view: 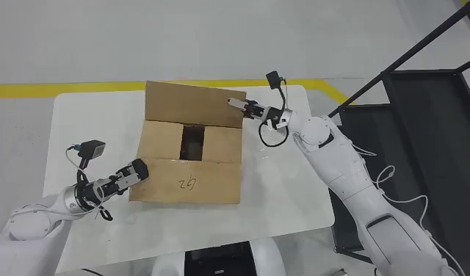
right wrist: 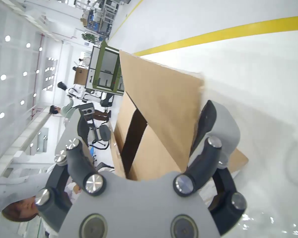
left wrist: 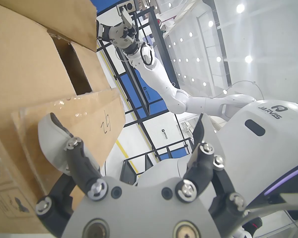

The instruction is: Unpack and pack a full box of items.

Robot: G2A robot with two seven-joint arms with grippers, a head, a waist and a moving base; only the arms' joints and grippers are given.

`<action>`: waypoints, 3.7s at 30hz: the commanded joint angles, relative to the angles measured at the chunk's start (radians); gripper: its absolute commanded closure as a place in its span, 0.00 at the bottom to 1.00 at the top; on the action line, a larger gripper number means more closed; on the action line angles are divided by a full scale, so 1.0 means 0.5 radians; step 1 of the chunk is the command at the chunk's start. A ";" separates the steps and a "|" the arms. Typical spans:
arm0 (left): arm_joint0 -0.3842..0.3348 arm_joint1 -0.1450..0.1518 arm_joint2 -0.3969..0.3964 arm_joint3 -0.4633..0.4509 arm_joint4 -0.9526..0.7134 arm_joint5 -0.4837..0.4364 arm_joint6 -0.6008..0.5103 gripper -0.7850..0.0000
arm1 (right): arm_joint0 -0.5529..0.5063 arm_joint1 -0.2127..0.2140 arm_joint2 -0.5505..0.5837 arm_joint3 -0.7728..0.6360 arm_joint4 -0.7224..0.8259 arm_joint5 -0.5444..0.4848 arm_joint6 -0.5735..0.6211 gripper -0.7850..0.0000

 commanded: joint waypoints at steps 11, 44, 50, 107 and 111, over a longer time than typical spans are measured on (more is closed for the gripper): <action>-0.013 0.015 0.036 -0.006 0.024 -0.017 0.017 0.00 | -0.193 0.072 0.195 -0.314 0.193 -0.175 0.436 0.00; -0.126 0.029 0.115 0.011 -0.011 -0.042 0.042 0.00 | -0.571 0.130 0.127 -0.704 0.050 0.175 0.518 0.00; -0.234 0.023 0.134 0.088 0.021 -0.027 0.045 0.00 | -0.582 0.131 0.124 -0.714 0.053 0.167 0.483 0.00; -0.294 0.046 0.102 0.191 0.287 0.011 0.030 0.00 | -1.089 0.352 0.938 -0.956 -1.209 -0.539 0.472 0.00; -0.294 0.046 0.102 0.191 0.287 0.011 0.030 0.00 | -0.957 0.361 0.877 -0.840 -1.509 -0.778 0.398 0.00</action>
